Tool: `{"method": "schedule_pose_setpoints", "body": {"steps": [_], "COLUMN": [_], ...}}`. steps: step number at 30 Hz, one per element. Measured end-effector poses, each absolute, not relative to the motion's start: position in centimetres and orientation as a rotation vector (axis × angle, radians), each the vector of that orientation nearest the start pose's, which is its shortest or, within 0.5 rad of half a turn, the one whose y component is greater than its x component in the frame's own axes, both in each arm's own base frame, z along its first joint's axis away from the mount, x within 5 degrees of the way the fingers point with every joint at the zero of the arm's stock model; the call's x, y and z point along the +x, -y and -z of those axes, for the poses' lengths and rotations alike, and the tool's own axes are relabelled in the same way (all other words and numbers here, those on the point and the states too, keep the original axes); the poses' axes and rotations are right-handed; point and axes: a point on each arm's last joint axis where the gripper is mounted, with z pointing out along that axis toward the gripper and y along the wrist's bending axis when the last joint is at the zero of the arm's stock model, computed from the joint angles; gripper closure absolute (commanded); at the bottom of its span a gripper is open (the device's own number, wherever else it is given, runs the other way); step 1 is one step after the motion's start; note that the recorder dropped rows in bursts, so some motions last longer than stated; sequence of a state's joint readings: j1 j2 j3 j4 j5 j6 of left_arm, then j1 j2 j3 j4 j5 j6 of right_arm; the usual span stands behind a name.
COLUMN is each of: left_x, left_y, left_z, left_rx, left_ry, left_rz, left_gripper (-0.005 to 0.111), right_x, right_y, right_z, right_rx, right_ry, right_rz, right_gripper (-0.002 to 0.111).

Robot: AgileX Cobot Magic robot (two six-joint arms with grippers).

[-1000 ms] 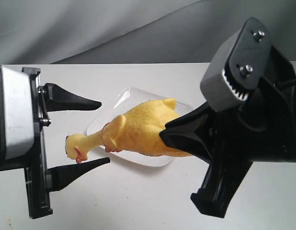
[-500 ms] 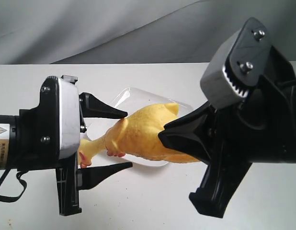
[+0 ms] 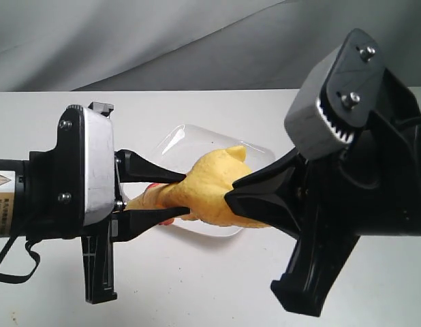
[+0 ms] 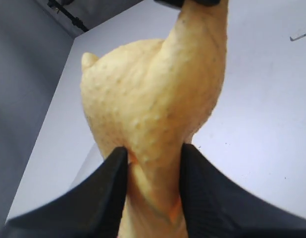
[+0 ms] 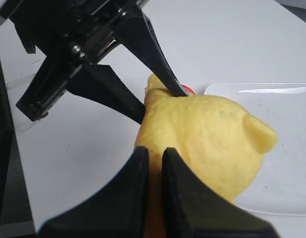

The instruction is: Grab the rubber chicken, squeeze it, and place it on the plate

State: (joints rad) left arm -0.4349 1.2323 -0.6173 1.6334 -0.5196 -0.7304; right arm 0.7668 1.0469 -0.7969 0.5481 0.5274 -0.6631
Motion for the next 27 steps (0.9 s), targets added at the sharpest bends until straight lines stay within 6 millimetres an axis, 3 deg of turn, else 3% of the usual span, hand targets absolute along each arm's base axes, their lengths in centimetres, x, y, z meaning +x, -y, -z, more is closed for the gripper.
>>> {"method": "schedule_pose_setpoints", "body": {"steps": [3, 4, 12, 15, 19, 21, 23, 27], "left_x": [19.66, 19.67, 19.74, 19.77, 19.77, 19.72, 19.66, 19.69], "left_y": [14.1, 14.11, 14.14, 14.14, 14.14, 14.21, 14.31, 14.33], "left_z": [-25.36, -25.39, -25.38, -25.35, -25.35, -25.41, -25.5, -25.56], "left_rx": [1.485, 1.477, 1.463, 1.46, 1.456, 1.425, 1.378, 1.333], "left_ry": [-1.418, -1.421, -1.43, -1.433, -1.438, -1.463, -1.499, -1.534], "left_rz": [0.271, 0.275, 0.284, 0.283, 0.287, 0.326, 0.377, 0.411], "left_gripper": [0.094, 0.106, 0.105, 0.089, 0.042, 0.026, 0.021, 0.025], "right_x": [13.78, 13.77, 13.8, 13.81, 13.81, 13.81, 13.81, 13.81], "right_y": [-16.6, -16.59, -16.6, -16.6, -16.6, -16.6, -16.6, -16.6], "right_z": [-31.65, -31.66, -31.69, -31.7, -31.7, -31.7, -31.7, -31.7], "right_rx": [-1.152, -1.152, -1.147, -1.146, -1.146, -1.146, -1.146, -1.146], "right_ry": [-1.92, -1.919, -1.917, -1.916, -1.916, -1.916, -1.916, -1.916], "right_rz": [-0.617, -0.617, -0.618, -0.618, -0.618, -0.618, -0.618, -0.618], "right_gripper": [0.108, 0.108, 0.108, 0.108, 0.108, 0.108, 0.108, 0.108]}}
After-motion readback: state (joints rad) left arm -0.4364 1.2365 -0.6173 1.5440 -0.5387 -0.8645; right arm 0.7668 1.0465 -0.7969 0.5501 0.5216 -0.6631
